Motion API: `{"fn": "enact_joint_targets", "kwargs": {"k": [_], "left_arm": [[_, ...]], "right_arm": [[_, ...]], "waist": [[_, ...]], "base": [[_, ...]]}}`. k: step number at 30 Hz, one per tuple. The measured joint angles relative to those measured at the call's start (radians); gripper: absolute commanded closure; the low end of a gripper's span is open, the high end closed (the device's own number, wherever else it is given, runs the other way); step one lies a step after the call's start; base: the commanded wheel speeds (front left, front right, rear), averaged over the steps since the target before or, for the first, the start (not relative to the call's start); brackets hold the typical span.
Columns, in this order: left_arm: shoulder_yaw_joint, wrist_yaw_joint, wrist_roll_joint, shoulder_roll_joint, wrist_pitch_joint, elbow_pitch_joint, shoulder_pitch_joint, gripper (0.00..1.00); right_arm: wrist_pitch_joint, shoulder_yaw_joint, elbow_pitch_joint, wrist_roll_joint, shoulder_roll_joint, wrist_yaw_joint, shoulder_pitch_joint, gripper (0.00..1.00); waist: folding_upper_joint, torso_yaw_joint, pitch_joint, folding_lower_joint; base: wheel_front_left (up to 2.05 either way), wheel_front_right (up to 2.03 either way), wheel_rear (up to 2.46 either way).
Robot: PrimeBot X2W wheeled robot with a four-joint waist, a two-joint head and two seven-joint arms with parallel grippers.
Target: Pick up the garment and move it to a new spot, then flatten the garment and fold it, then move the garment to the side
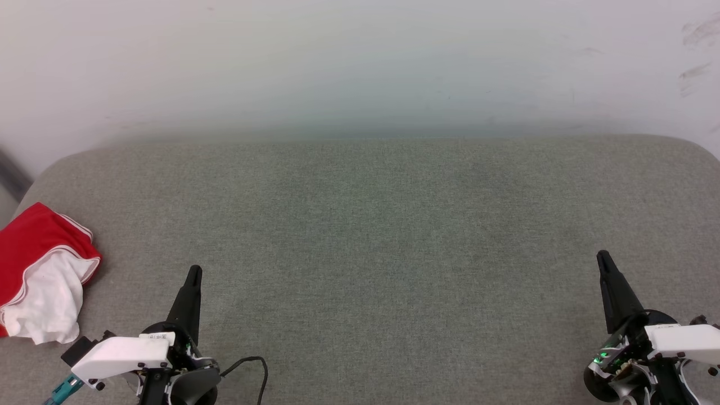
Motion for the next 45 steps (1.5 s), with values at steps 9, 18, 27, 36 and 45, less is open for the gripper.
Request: {"fn": "enact_joint_targets", "kwargs": {"k": [9,18,27,36,45], "left_arm": [[0.0,0.0,0.0,0.0,0.0,0.0,0.0,1.0],[0.0,0.0,0.0,0.0,0.0,0.0,0.0,1.0],[0.0,0.0,0.0,0.0,0.0,0.0,0.0,1.0],[0.0,0.0,0.0,0.0,0.0,0.0,0.0,1.0],[0.0,0.0,0.0,0.0,0.0,0.0,0.0,0.0]], "right_arm": [[0.0,0.0,0.0,0.0,0.0,0.0,0.0,1.0],[0.0,0.0,0.0,0.0,0.0,0.0,0.0,1.0],[0.0,0.0,0.0,0.0,0.0,0.0,0.0,1.0],[0.0,0.0,0.0,0.0,0.0,0.0,0.0,1.0],[0.0,0.0,0.0,0.0,0.0,0.0,0.0,0.0]], "waist": [[0.0,0.0,0.0,0.0],[0.0,0.0,0.0,0.0],[0.0,0.0,0.0,0.0],[0.0,0.0,0.0,0.0],[0.0,0.0,0.0,0.0]], "base": [[0.0,0.0,0.0],[0.0,0.0,0.0],[0.0,0.0,0.0],[0.0,0.0,0.0],[0.0,0.0,0.0]]}}
